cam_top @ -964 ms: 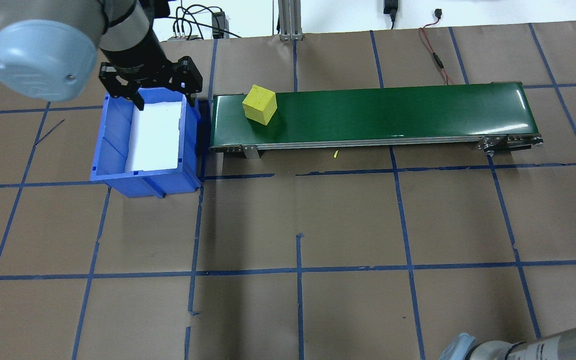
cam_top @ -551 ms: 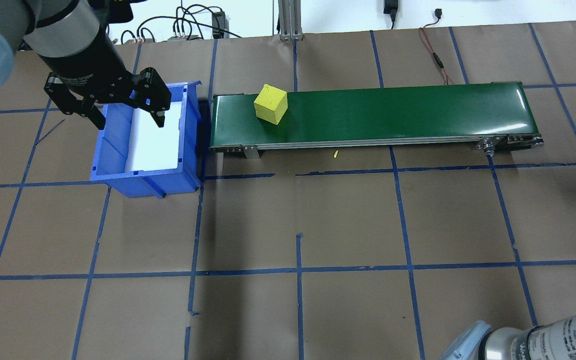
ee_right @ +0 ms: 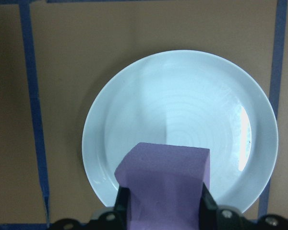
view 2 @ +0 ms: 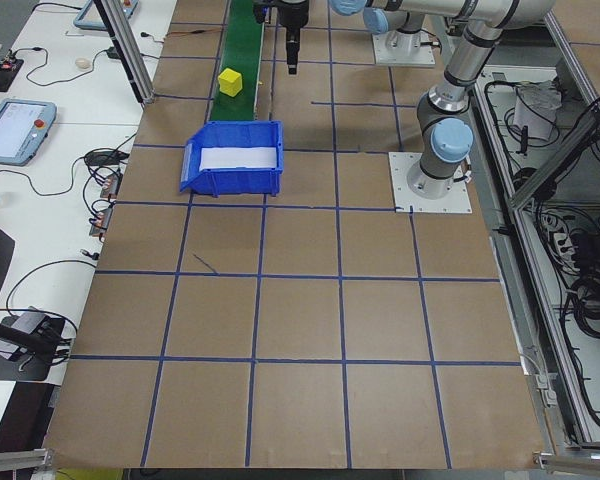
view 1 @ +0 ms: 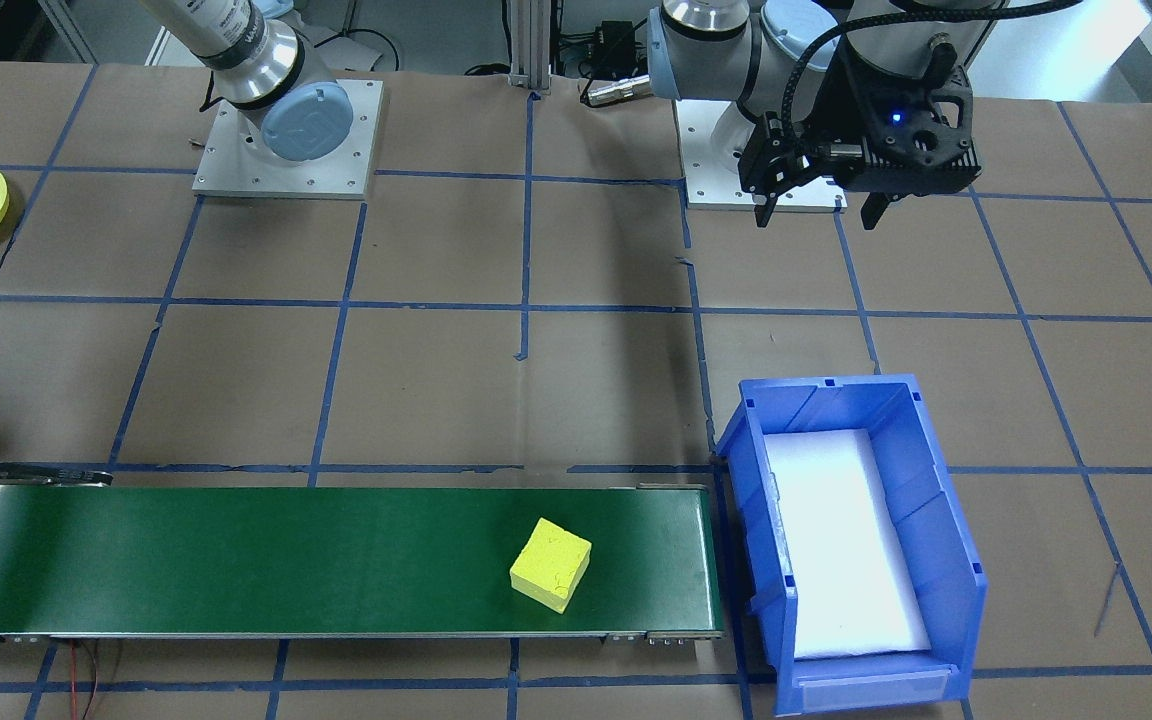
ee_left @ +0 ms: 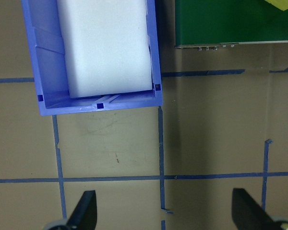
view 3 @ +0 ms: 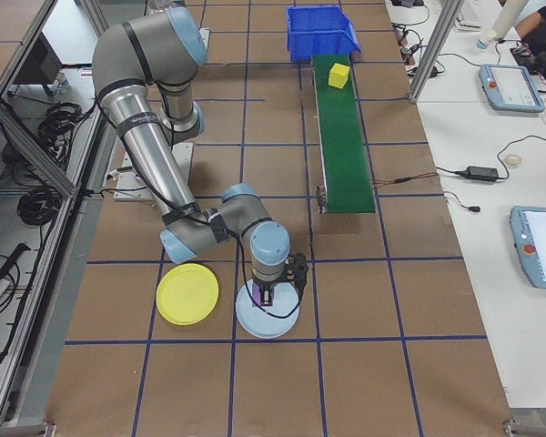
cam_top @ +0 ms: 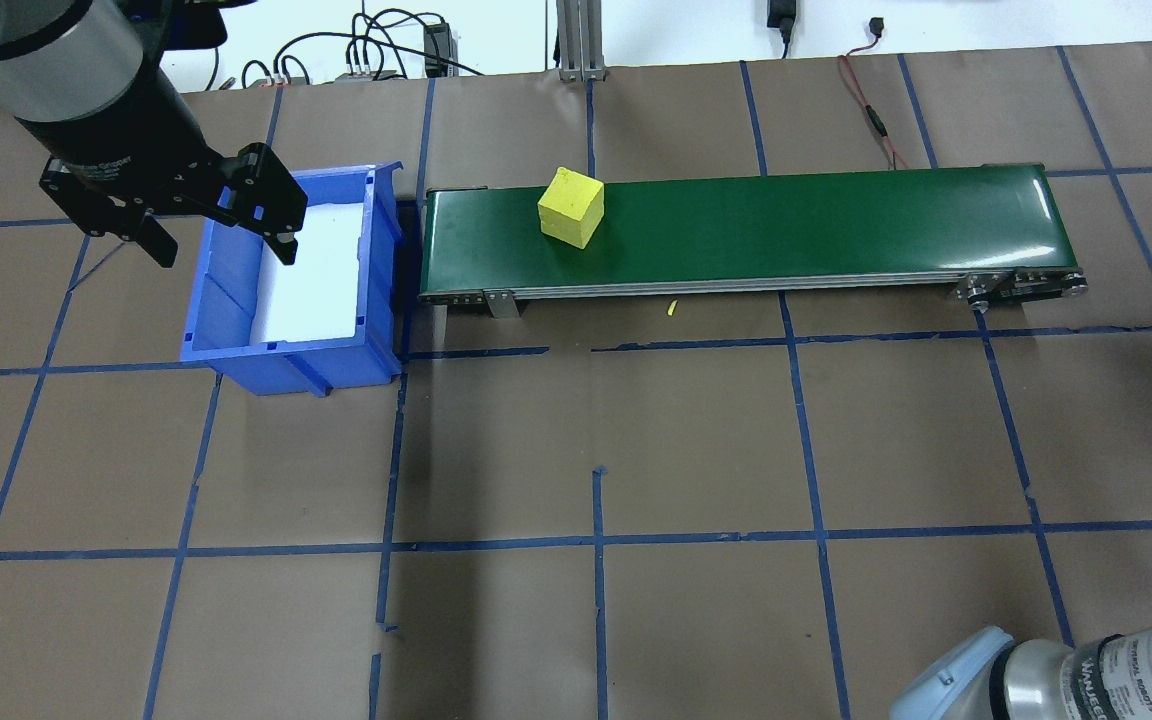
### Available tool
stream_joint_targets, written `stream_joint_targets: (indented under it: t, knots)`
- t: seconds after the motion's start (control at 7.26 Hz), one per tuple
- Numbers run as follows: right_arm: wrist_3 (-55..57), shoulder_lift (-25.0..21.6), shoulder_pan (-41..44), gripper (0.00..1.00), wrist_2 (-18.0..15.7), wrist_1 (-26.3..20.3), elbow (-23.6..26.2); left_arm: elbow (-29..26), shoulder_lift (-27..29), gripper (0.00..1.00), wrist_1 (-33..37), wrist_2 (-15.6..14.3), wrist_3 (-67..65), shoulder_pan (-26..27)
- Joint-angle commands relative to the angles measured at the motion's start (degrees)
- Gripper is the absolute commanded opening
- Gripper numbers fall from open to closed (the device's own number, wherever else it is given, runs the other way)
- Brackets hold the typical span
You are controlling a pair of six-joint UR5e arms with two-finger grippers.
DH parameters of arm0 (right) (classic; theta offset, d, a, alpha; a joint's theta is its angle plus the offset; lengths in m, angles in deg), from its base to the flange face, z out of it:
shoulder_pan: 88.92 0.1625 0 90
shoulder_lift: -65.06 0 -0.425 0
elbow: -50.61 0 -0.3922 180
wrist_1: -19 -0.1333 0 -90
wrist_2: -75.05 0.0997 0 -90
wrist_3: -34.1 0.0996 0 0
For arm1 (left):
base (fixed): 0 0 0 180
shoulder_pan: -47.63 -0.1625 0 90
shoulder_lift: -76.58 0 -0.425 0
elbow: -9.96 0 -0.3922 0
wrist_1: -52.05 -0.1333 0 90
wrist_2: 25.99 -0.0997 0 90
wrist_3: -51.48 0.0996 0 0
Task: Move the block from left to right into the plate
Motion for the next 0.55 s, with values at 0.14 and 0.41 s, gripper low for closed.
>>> stream_joint_targets:
  t: [0.14,0.41]
  knots:
    - [-2.8,0.9,-0.4,1.0,1.2,1.2,-0.8,0.0,-0.5,1.0,-0.1,0.2,0.7,-0.7]
    - [-2.3,0.2,-0.4,1.0,1.2,1.1,-0.8,0.6,-0.5,1.0,-0.1,0.2,0.9,-0.8]
